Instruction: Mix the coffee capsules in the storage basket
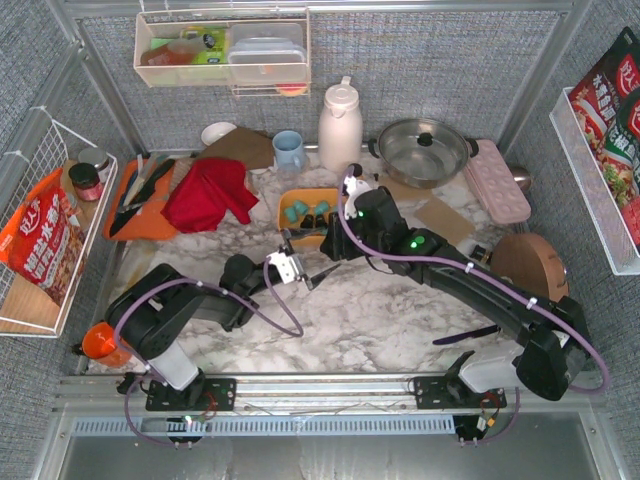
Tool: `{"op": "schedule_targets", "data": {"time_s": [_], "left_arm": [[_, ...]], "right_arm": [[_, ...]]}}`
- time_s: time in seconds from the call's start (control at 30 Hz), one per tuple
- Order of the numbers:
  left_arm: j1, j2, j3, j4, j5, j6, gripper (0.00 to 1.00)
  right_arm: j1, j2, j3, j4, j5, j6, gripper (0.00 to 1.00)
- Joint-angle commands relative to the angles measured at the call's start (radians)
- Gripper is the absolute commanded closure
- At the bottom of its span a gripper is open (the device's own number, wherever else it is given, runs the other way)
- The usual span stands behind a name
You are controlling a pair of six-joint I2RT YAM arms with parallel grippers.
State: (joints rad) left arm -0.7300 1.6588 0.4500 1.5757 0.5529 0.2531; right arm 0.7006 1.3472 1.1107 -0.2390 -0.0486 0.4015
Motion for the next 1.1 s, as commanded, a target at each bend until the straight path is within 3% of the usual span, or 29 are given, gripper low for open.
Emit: {"op": "schedule_targets", "data": {"time_s": [0.0,0.23,0.4,0.5,0.67,0.73,1.07], "left_arm": [[0.001,-0.023,-0.041,0.04,-0.059,-0.002,0.01],[0.001,-0.122,-0.159,0.061,-0.287,-0.116,0.01],[0.001,-0.269,-0.24,-0.01,-0.528,-0.298,0.01],[0.001,-0.421,-0.235,-0.248,-0.641,-0.412,0.01],[0.003,-0.691,-0.001,-1.082,-0.791,-0.548,0.01],[0.003,-0.743,0.051,-1.265,-0.849,-0.585,0.01],[0.003,-0.961,-0.01,-1.547,-0.926,-0.785,0.01]], "right_arm": [[0.0,-0.002,0.01,0.003,0.08,-0.028,0.71],[-0.03,0.116,0.086,0.01,0.321,-0.166,0.71],[-0.091,0.288,0.204,0.026,0.364,-0.216,0.71],[-0.126,0.395,0.282,0.02,0.343,-0.223,0.71],[-0.169,0.556,0.416,-0.058,0.327,-0.216,0.62],[-0.18,0.595,0.455,-0.096,0.314,-0.202,0.58],[-0.2,0.616,0.475,-0.133,0.281,-0.19,0.24]]}}
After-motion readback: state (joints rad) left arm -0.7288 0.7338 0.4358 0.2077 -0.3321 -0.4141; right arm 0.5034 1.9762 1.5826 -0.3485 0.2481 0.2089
